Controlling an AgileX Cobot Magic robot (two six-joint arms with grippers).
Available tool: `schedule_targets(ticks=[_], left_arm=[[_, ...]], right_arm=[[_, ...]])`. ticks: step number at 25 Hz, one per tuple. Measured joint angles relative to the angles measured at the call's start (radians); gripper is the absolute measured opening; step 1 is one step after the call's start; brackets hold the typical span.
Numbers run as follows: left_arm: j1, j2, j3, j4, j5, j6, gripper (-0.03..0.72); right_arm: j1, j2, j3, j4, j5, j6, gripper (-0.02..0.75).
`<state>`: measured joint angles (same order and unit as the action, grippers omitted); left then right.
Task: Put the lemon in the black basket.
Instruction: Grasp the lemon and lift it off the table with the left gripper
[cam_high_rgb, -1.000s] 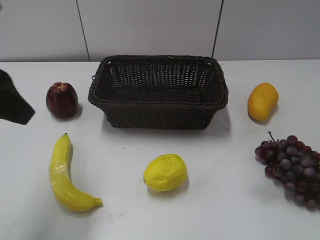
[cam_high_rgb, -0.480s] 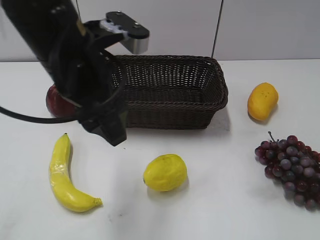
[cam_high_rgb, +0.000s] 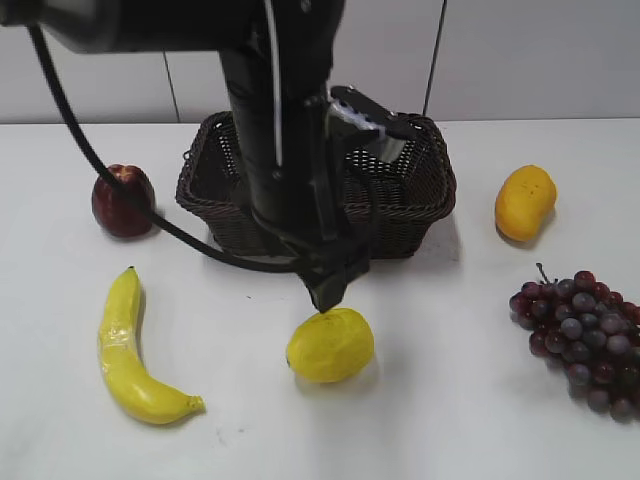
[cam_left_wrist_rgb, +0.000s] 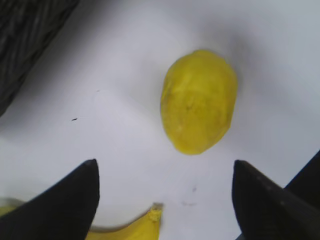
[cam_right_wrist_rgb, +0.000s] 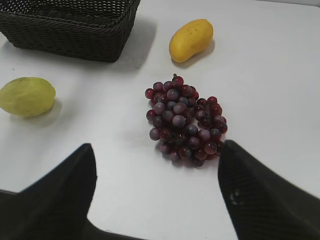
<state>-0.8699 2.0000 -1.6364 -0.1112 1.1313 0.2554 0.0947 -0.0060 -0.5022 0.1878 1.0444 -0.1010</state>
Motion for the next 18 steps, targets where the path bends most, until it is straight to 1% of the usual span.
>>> schedule_targets(ticks=[2, 6, 18], left_arm=[[-0.018, 0.035, -0.003, 0.003, -0.022, -0.002, 0.629], [-0.032, 0.090, -0.004, 0.026, -0.063, -0.005, 0.631], [-0.034, 0.180, -0.006, 0.035, -0.126, -0.005, 0.628]], right_arm=[[0.000, 0.000, 0.000, 0.000, 0.000, 0.000, 0.571], [0.000, 0.000, 0.000, 0.000, 0.000, 0.000, 0.571], [0.000, 0.000, 0.000, 0.000, 0.000, 0.000, 0.571]])
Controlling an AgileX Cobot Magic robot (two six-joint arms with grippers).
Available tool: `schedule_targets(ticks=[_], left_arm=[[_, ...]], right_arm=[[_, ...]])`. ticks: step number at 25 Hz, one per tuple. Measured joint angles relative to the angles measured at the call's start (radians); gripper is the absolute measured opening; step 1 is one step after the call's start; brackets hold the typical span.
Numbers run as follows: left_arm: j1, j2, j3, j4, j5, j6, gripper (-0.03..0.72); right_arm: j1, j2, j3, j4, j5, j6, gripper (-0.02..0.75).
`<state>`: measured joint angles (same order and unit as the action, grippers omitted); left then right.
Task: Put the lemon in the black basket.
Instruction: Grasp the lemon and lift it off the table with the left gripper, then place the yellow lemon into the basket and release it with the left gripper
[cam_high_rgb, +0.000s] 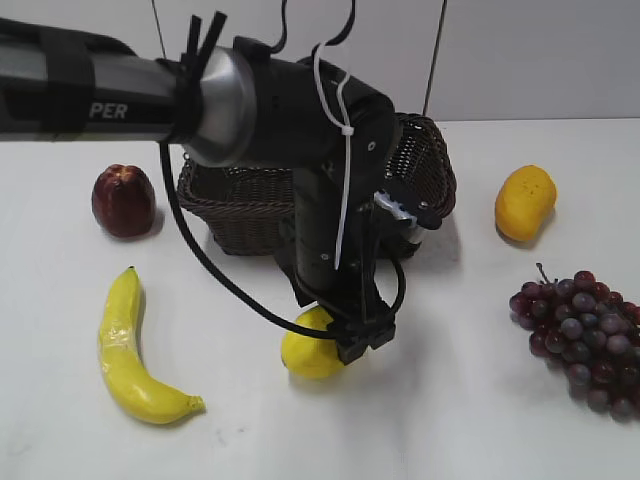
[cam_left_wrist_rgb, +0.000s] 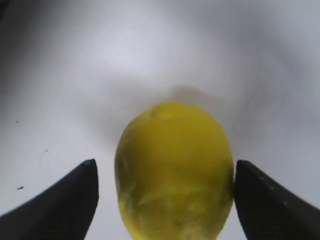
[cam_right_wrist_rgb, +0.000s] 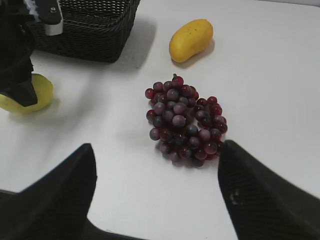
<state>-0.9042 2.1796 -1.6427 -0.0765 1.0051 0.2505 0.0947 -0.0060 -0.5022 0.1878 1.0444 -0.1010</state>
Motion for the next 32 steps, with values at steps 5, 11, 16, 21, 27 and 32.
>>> schedule_targets(ticks=[5, 11, 16, 21, 27, 32], left_arm=[[0.000, 0.008, 0.000, -0.004, 0.000, 0.000, 0.606], [-0.003, 0.008, 0.000, -0.025, 0.004, 0.000, 0.523], [-0.003, 0.008, -0.006, -0.028, 0.049, 0.000, 0.523], [-0.003, 0.001, -0.100, 0.008, 0.174, 0.000, 0.523], [0.005, -0.026, -0.304, 0.133, 0.201, 0.000, 0.523], [0.064, -0.032, -0.412, 0.238, 0.120, 0.000, 0.523]], right_arm=[[0.000, 0.000, 0.000, 0.000, 0.000, 0.000, 0.571], [0.000, 0.000, 0.000, 0.000, 0.000, 0.000, 0.571], [0.000, 0.000, 0.000, 0.000, 0.000, 0.000, 0.571], [0.000, 0.000, 0.000, 0.000, 0.000, 0.000, 0.571], [0.000, 0.000, 0.000, 0.000, 0.000, 0.000, 0.571], [0.000, 0.000, 0.000, 0.000, 0.000, 0.000, 0.571]])
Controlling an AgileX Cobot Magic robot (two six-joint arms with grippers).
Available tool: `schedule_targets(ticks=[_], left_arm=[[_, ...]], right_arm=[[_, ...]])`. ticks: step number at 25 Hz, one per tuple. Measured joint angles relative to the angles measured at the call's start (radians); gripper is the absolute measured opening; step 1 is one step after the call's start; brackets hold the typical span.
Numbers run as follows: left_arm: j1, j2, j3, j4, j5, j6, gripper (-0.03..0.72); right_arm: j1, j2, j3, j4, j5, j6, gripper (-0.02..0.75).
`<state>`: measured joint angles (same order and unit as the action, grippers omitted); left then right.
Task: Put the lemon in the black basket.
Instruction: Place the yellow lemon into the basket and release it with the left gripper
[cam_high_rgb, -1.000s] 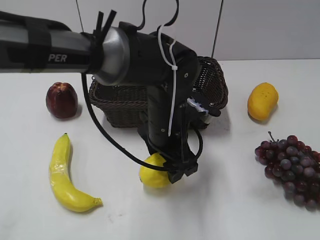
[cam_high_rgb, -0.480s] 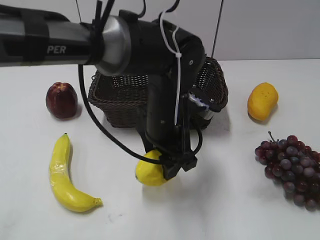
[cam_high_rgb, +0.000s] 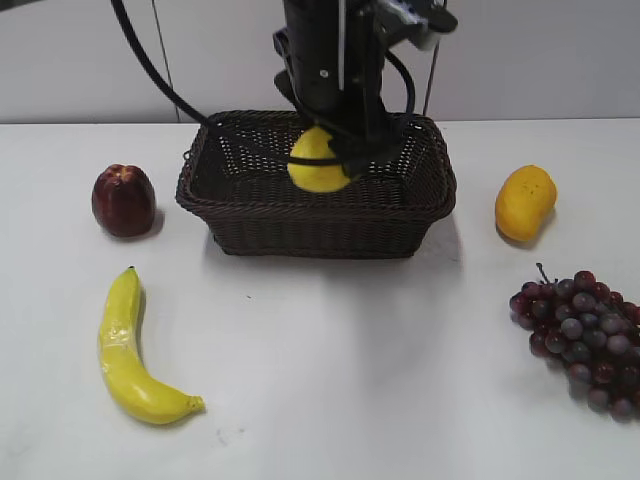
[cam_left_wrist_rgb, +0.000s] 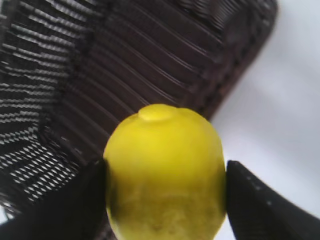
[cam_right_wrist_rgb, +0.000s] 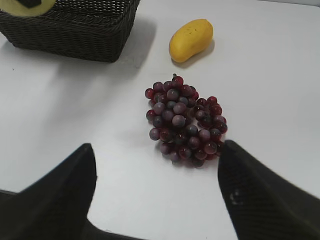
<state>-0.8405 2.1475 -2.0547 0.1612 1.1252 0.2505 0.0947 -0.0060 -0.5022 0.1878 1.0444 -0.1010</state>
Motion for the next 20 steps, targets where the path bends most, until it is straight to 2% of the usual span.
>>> schedule_targets(ticks=[5, 9, 20], left_arm=[[0.089, 0.039, -0.006, 0.044, -0.263, 0.000, 0.523], [0.127, 0.116, -0.006, 0.040, -0.399, 0.001, 0.523], [0.139, 0.254, -0.006, -0.061, -0.407, 0.001, 0.522]], right_arm=[[0.000, 0.000, 0.000, 0.000, 0.000, 0.000, 0.571], [0.000, 0.000, 0.000, 0.000, 0.000, 0.000, 0.571], [0.000, 0.000, 0.000, 0.000, 0.000, 0.000, 0.572]])
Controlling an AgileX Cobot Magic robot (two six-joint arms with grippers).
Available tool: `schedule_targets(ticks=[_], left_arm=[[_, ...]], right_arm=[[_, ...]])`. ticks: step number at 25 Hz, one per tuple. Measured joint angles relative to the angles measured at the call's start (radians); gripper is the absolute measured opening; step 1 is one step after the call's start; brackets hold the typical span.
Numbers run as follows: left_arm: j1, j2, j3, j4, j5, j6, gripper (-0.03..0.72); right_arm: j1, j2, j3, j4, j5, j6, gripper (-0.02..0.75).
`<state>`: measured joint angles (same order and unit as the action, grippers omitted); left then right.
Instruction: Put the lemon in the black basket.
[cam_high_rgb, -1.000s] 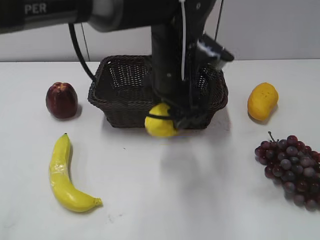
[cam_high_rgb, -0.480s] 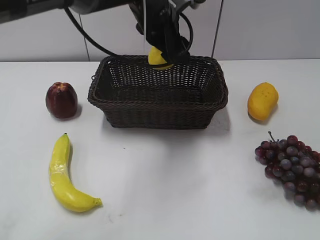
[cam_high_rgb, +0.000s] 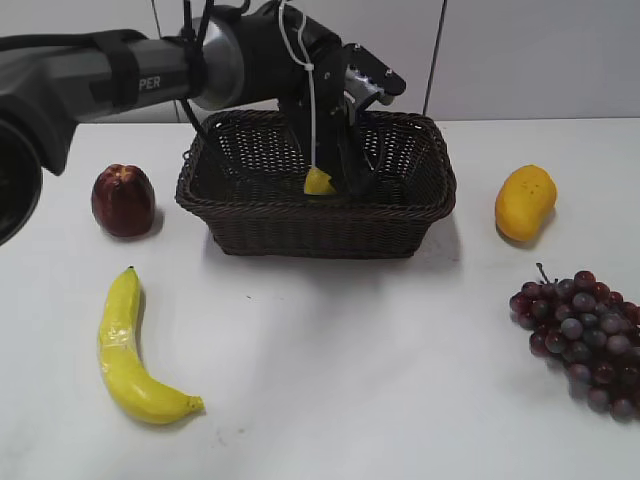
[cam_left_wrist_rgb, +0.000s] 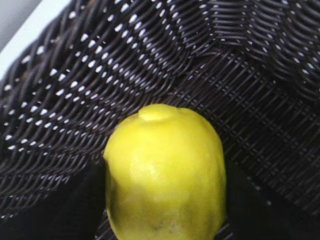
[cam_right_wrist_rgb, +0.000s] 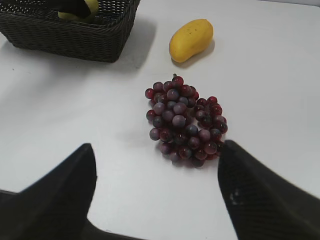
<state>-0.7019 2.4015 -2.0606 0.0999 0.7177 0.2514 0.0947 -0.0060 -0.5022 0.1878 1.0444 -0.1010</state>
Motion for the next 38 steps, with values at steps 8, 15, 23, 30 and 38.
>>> schedule_targets(ticks=[8, 15, 23, 30, 38], left_arm=[[0.002, -0.001, 0.000, -0.004, 0.024, 0.000, 0.671], [0.012, -0.123, -0.002, 0.045, 0.157, 0.000, 0.655], [0.152, -0.208, -0.007, 0.020, 0.469, -0.074, 0.601], [0.381, -0.208, 0.001, -0.203, 0.491, -0.160, 0.575], [0.535, -0.346, 0.356, -0.164, 0.490, -0.166, 0.572]], right_arm=[[0.000, 0.000, 0.000, 0.000, 0.000, 0.000, 0.572], [0.000, 0.000, 0.000, 0.000, 0.000, 0.000, 0.572], [0.000, 0.000, 0.000, 0.000, 0.000, 0.000, 0.572], [0.000, 0.000, 0.000, 0.000, 0.000, 0.000, 0.572], [0.000, 0.000, 0.000, 0.000, 0.000, 0.000, 0.572]])
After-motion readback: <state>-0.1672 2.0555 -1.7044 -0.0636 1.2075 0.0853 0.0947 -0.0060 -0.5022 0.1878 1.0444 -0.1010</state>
